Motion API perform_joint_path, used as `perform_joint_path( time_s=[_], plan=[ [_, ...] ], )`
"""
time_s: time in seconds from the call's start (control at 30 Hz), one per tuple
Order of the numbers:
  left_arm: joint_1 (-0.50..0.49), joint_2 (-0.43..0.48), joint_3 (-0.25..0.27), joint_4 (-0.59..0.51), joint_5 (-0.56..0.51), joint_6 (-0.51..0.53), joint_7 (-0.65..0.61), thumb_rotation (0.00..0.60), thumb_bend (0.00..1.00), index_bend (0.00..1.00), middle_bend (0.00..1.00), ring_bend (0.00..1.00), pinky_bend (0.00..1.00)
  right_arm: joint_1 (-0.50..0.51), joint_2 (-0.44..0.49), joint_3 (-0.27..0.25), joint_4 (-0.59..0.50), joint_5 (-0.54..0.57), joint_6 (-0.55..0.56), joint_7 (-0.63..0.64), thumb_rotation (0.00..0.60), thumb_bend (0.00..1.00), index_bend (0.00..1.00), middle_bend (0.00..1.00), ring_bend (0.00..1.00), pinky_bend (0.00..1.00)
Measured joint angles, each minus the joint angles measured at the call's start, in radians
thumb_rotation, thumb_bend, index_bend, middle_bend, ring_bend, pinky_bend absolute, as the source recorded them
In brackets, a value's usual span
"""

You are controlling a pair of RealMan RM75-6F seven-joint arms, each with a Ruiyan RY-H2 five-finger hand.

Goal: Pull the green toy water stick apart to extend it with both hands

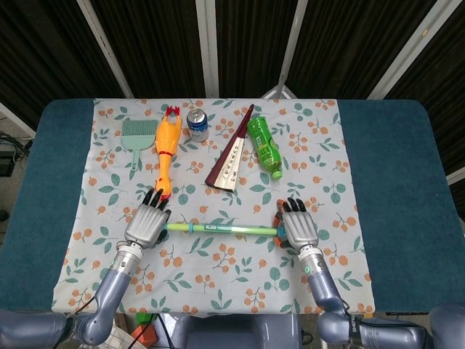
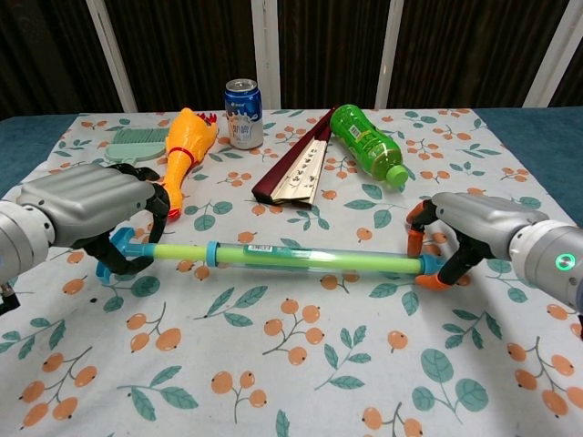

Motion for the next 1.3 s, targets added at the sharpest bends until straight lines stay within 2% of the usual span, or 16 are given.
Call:
perform_joint_path(
  time_s=[0.47, 1.3],
  plan=[
    [0.004, 0.001, 0.007, -0.013, 0.006, 0.01, 0.002, 0.6, 0.58, 0.61, 0.19, 0.0, 0.05, -0.024, 0.057, -0.018, -0.022, 0.006, 0.025, -0.001, 0.6, 0.34, 0.7, 0.19, 0.0, 0.0],
    [0.053, 0.064, 0.046, -0.103, 0.061, 0.067, -0.008, 0.6, 0.58, 0.62, 0.19, 0.0, 0.05, -0.095, 0.22, -0.044, -0.1, -0.017, 0.072, 0.039, 0.6, 0.34, 0.71, 0.2, 0.0, 0.0]
  ],
)
